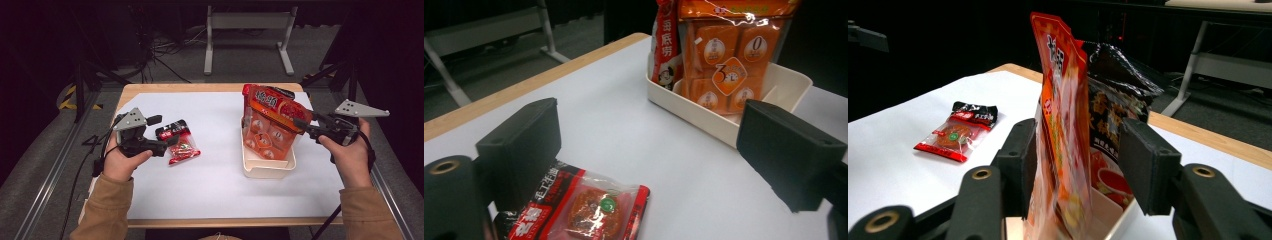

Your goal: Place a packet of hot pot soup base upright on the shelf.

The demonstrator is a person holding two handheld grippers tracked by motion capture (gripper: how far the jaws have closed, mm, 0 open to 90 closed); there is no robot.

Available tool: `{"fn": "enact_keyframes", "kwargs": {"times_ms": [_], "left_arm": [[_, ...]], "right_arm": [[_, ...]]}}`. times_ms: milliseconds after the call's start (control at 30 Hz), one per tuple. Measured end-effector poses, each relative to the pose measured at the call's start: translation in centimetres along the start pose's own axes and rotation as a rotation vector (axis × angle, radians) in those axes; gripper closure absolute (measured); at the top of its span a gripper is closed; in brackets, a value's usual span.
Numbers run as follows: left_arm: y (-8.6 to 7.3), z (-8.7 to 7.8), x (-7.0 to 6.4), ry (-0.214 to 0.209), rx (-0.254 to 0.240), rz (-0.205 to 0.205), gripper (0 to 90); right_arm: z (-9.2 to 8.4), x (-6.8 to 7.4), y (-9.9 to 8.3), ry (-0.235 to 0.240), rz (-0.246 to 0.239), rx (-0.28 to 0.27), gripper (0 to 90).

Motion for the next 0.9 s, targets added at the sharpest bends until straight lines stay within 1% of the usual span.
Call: {"fn": "enact_keyframes", "kwargs": {"times_ms": [33, 67, 100, 167, 200, 233, 267, 300, 400, 533, 600, 633, 667, 700, 733, 767, 800, 833, 867, 900], "left_arm": [[0.0, 0.0, 0.1, -0.001, -0.001, -0.010, 9.2], [-0.1, 0.0, 0.3, -0.002, 0.001, -0.009, 9.2], [-0.1, 0.0, 0.5, -0.002, 0.011, -0.027, 9.3], [-0.3, 0.0, 0.9, 0.003, 0.008, -0.046, 8.9], [-0.3, 0.0, 1.1, 0.006, 0.000, -0.050, 9.7], [-0.4, -0.1, 1.3, 0.009, -0.002, -0.051, 12.9], [-0.5, -0.1, 1.5, 0.006, -0.007, -0.059, 12.9], [-0.6, -0.2, 1.7, 0.004, -0.002, -0.066, 13.1], [-0.8, -0.2, 2.1, 0.011, 0.004, -0.074, 13.1], [-1.0, -0.1, 2.6, 0.024, 0.000, -0.082, 11.9], [-1.2, 0.1, 3.0, 0.035, 0.003, -0.090, 11.9], [-1.3, 0.2, 3.2, 0.041, 0.003, -0.103, 11.3], [-1.4, 0.3, 3.3, 0.039, 0.000, -0.113, 10.1], [-1.6, 0.4, 3.5, 0.031, -0.008, -0.114, 9.5], [-1.6, 0.4, 3.5, 0.031, -0.008, -0.114, 7.1], [-1.7, 0.5, 3.6, 0.030, -0.014, -0.116, 7.1], [-1.9, 0.6, 3.9, 0.034, -0.025, -0.120, 6.8], [-2.1, 0.8, 4.2, 0.043, -0.033, -0.128, 6.8], [-2.1, 0.8, 4.2, 0.043, -0.033, -0.128, 7.0], [-2.2, 0.9, 4.4, 0.051, -0.030, -0.134, 7.0]], "right_arm": [[-0.2, 0.0, -0.1, -0.003, 0.000, 0.000, 49.4], [-0.4, 0.1, -0.4, -0.010, -0.001, -0.002, 48.6], [-0.6, 0.1, -0.5, -0.014, -0.003, -0.004, 47.9], [-1.0, 0.4, -0.9, -0.023, -0.005, -0.011, 47.0], [-1.3, 0.5, -1.1, -0.031, -0.012, -0.014, 46.5], [-1.5, 0.6, -1.3, -0.036, -0.021, -0.019, 46.1], [-1.6, 0.7, -1.4, -0.041, -0.019, -0.020, 46.0], [-1.8, 0.7, -1.7, -0.045, -0.020, -0.024, 46.0], [-2.2, 0.8, -2.6, -0.053, -0.006, -0.028, 45.8], [-2.1, 0.7, -3.8, -0.065, 0.007, -0.018, 45.7], [-2.0, 0.6, -4.5, -0.072, 0.017, -0.017, 45.7], [-1.9, 0.5, -4.8, -0.077, 0.020, -0.018, 46.0], [-1.9, 0.4, -5.1, -0.091, 0.019, -0.022, 46.5], [-1.8, 0.3, -5.3, -0.098, 0.023, -0.029, 47.0], [-1.8, 0.3, -5.3, -0.098, 0.023, -0.029, 47.0], [-1.6, 0.2, -5.6, -0.094, 0.033, -0.027, 46.8], [-1.4, 0.1, -5.7, -0.093, 0.032, -0.012, 46.8], [-1.2, 0.0, -6.0, -0.101, 0.030, -0.004, 46.8], [-1.1, -0.1, -6.1, -0.102, 0.031, 0.002, 46.7], [-1.1, -0.1, -6.1, -0.102, 0.031, 0.002, 46.7]]}}
Point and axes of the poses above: each handheld gripper's, and its own axes: z roughly forward along the jaws, y roughly out of its top, x roughly to its left, the point moved 2 cm from there along z, roughly forward along the jaws, and after that the axes turned 10 degrees about x, right-handed, at the moved point
